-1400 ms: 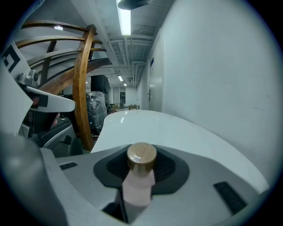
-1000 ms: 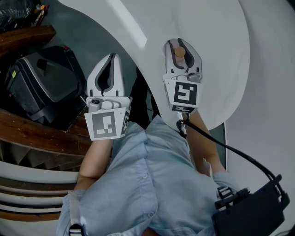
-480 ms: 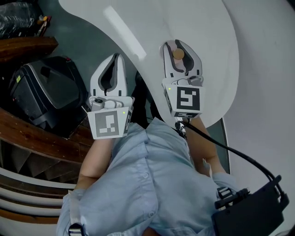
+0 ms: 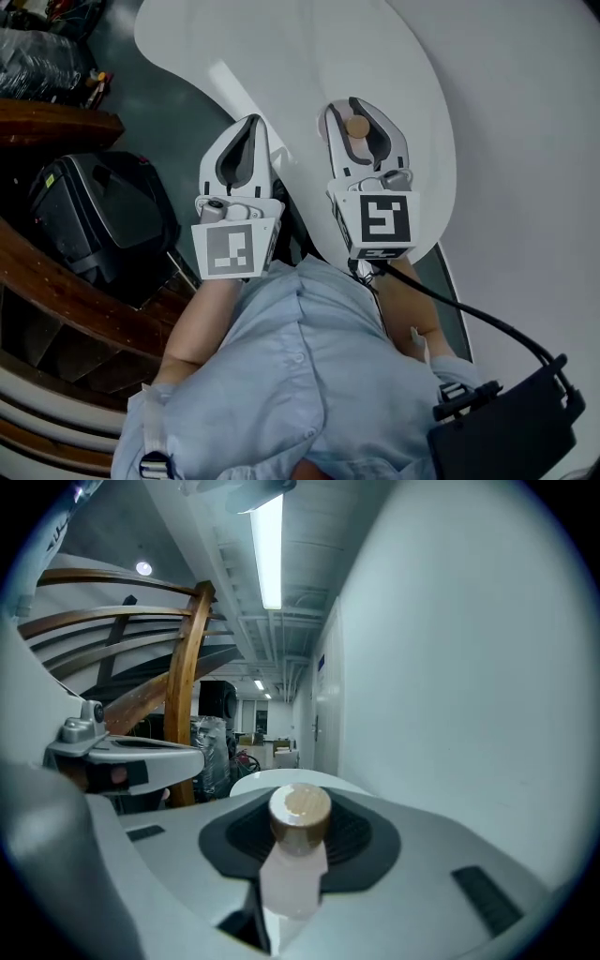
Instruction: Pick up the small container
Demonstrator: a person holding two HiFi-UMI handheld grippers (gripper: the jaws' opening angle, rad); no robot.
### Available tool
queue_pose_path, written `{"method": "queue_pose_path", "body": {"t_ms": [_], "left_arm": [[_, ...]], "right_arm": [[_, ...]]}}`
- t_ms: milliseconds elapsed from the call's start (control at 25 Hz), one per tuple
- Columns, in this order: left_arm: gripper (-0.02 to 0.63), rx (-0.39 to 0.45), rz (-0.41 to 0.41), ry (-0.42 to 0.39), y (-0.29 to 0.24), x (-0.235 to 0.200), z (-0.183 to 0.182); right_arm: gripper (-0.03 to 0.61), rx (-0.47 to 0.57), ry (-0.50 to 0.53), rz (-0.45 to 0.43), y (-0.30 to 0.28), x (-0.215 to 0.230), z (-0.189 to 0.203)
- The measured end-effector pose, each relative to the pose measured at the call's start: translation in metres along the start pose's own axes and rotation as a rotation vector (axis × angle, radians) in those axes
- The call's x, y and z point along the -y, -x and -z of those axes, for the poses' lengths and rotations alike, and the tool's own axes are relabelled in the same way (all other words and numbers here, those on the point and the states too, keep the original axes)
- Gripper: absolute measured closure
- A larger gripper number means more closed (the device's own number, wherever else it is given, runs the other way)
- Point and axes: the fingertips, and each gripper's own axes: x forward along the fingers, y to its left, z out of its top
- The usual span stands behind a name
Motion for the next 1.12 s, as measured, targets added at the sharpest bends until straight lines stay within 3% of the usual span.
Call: {"method": "queue_pose_path", "body": {"t_ms": [400,1120], "left_arm": [[0.614,0.097,0.019,-0.040,-0.005,0.019,-0.042],[0.614,0.108,0.022,-0.067,0.003,0.032,-0.043]], "right_arm": [[0.476,0.051,0.020,-0.002,0.019,0.006,-0.024],[0.476,0.076,0.007,-0.012,0.028,0.007,-0.022]]}}
